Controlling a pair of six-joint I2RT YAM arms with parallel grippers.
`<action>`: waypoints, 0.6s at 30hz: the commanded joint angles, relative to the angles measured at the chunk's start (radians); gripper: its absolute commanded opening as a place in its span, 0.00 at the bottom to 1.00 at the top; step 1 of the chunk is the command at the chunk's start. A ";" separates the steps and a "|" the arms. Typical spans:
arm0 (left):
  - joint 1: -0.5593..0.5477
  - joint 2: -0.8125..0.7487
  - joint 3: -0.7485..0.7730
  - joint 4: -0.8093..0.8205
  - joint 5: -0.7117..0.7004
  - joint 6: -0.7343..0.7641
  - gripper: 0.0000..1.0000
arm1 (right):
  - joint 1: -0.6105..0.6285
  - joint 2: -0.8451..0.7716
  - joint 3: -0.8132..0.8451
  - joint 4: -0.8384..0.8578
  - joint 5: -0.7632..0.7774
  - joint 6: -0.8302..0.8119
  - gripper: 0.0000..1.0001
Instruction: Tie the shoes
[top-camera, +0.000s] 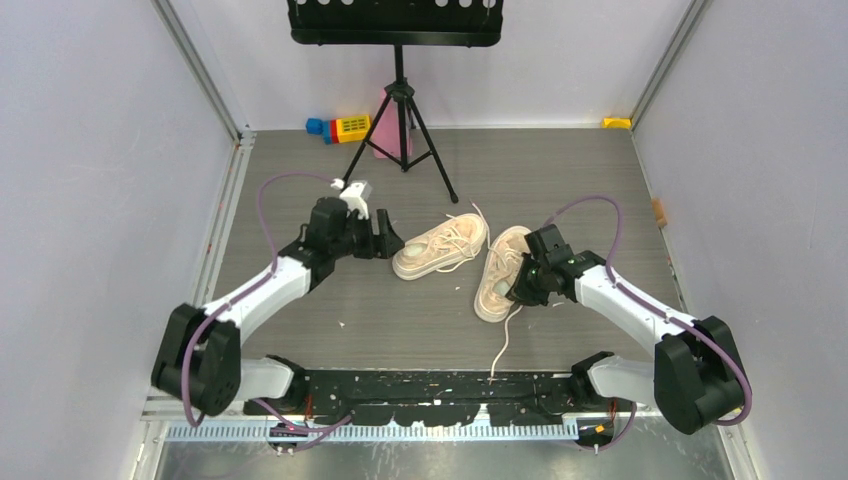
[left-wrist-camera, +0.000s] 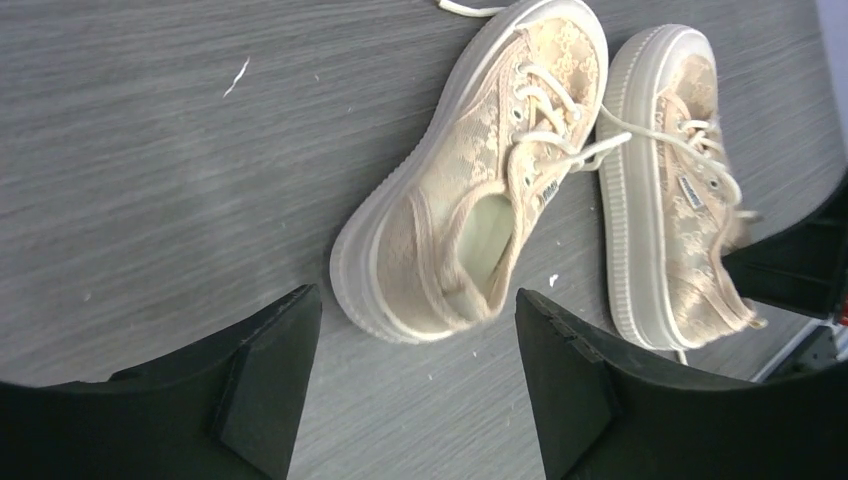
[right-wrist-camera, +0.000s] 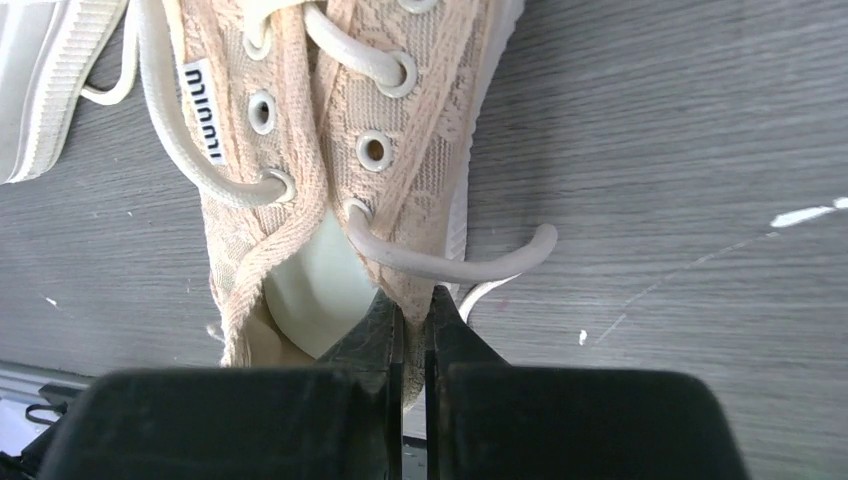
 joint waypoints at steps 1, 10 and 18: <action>-0.044 0.115 0.161 -0.138 -0.023 0.124 0.72 | 0.002 -0.049 0.080 -0.054 0.073 -0.028 0.01; -0.099 0.293 0.376 -0.310 -0.061 0.260 0.68 | 0.002 -0.133 0.083 -0.125 0.067 -0.049 0.00; -0.130 0.393 0.408 -0.330 -0.072 0.287 0.61 | 0.002 -0.142 0.097 -0.147 0.075 -0.059 0.00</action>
